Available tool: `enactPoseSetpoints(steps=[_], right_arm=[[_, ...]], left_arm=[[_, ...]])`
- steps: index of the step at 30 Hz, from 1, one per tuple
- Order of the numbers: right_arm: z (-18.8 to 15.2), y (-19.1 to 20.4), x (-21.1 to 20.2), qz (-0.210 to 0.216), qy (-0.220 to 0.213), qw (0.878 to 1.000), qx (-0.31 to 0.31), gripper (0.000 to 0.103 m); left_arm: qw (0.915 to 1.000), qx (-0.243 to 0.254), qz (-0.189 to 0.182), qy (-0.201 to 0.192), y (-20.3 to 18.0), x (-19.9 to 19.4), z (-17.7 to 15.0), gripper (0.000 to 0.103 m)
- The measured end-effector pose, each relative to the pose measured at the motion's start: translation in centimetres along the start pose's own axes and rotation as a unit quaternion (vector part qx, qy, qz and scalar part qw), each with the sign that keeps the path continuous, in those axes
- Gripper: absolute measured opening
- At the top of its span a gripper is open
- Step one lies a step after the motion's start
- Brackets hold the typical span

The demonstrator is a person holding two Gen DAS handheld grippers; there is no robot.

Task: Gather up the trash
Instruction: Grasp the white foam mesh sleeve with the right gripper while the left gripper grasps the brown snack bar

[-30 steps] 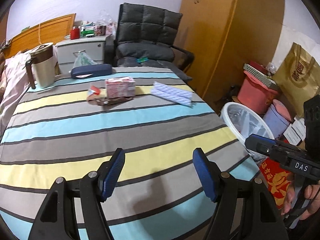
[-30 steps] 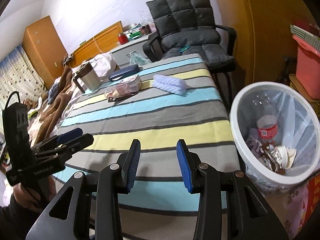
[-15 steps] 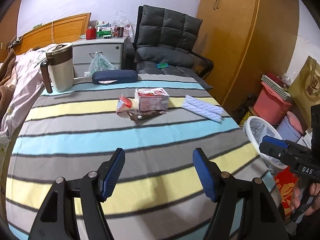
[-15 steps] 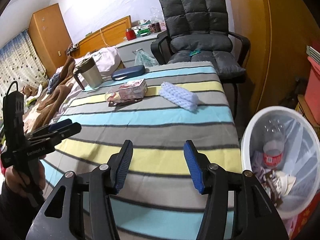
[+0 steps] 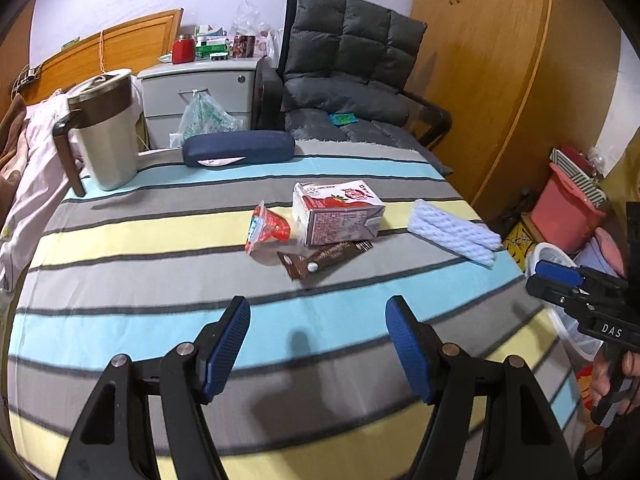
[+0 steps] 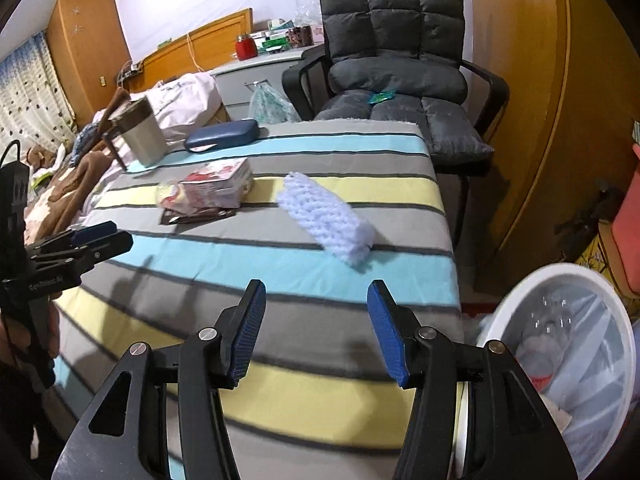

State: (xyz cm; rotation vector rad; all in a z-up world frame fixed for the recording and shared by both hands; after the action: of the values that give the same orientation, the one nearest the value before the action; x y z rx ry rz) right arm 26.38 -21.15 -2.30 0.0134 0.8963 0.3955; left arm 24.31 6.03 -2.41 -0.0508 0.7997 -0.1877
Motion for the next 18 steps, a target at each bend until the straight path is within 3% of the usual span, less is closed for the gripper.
enactPoseSetpoints(steps=[18], right_arm=[[2.9, -1.9, 5.6, 0.006, 0.029, 1.000, 0.001, 0.055]], left_arm=[[0.9998, 0.012, 0.001, 0.014, -0.1, 5.8, 3.0, 0.072]])
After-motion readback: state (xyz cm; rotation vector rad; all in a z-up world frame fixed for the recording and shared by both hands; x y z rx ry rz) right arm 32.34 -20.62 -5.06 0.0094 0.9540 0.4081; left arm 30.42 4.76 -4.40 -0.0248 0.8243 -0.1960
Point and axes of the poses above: each gripper's, at about its wrist camera, not at the fingertips, and x roughly the way its jaws point, y to its left, z to its top, the point moved 2 cm from there along x, roughly the way its jaws point, and after that the axes turned 5 degrees about x, right-handed, at the moved point
